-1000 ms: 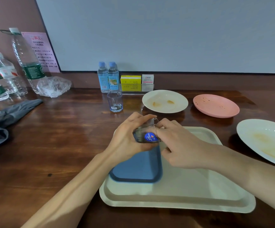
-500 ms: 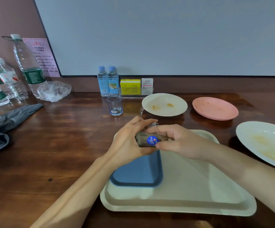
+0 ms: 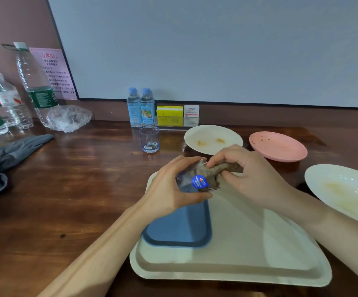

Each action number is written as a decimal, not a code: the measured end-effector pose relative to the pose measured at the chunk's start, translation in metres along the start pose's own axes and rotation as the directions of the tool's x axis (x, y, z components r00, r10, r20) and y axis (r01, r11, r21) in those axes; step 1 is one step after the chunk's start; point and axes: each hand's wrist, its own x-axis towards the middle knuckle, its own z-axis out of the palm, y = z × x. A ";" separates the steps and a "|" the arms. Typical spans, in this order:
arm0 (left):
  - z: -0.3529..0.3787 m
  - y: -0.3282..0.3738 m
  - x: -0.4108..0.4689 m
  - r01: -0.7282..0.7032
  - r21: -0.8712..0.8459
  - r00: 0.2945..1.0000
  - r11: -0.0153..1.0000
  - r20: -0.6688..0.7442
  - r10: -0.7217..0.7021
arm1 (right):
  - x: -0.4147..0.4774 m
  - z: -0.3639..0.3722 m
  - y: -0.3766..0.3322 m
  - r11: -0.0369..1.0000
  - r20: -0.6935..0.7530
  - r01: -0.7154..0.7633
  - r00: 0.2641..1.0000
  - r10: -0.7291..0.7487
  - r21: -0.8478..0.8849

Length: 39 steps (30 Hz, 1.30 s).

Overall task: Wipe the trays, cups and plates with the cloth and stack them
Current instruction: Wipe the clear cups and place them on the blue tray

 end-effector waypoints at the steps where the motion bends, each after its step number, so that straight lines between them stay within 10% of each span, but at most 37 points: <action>1: 0.000 0.001 0.000 0.004 -0.033 1.000 0.999 -0.001 -0.004 | 0.000 0.001 -0.002 1.000 -0.006 0.010 1.000 -0.010 0.027; 11: 0.004 0.009 -0.006 -0.073 0.006 0.997 0.997 0.033 0.073 | 0.011 -0.002 -0.003 0.915 0.526 -0.354 0.825 0.207 0.194; 17: 0.002 0.008 -0.003 -0.049 -0.043 0.999 0.998 0.020 0.050 | 0.001 0.006 0.002 0.912 0.373 -0.264 0.918 0.137 0.314; 21: 0.001 0.006 -0.004 0.005 -0.011 0.998 1.000 0.058 -0.004 | -0.007 0.012 0.007 0.999 0.436 -0.045 0.899 0.034 0.015; 27: 0.001 0.002 -0.002 0.084 0.057 0.996 0.995 0.026 -0.086 | -0.017 0.013 0.003 0.801 0.491 -0.338 0.869 0.063 0.495; 32: 0.003 0.001 -0.003 0.042 0.095 0.999 0.995 -0.011 -0.041 | -0.022 0.034 0.005 0.875 0.336 -0.255 0.935 0.115 0.411; 39: -0.002 0.000 0.003 0.253 -0.315 0.965 0.915 0.152 -0.214 | -0.018 0.037 0.012 0.831 0.121 -0.192 0.981 0.151 0.522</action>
